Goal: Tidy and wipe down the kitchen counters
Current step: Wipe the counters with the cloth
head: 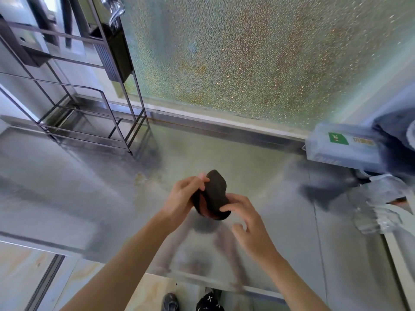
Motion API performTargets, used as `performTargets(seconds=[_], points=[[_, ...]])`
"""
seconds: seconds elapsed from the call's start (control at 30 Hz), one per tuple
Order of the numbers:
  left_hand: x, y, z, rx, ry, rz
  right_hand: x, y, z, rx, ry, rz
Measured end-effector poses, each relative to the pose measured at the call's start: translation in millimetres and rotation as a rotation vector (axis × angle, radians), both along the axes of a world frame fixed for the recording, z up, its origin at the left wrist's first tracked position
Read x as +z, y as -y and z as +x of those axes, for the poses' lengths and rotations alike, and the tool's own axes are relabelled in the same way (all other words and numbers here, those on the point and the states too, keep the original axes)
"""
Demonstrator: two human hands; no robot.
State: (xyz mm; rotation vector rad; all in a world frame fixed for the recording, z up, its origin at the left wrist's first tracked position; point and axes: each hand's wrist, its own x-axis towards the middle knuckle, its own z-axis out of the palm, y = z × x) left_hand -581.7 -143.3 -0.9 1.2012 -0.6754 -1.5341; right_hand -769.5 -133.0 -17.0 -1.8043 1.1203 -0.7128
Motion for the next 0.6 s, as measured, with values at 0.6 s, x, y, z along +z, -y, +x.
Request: performTargets(seconds=[0.6], points=[[-49.2, 0.1, 21.9, -0.221, 1.300, -0.267, -34.2, 49.6, 26.2, 0.041, -0.253, -0.181]])
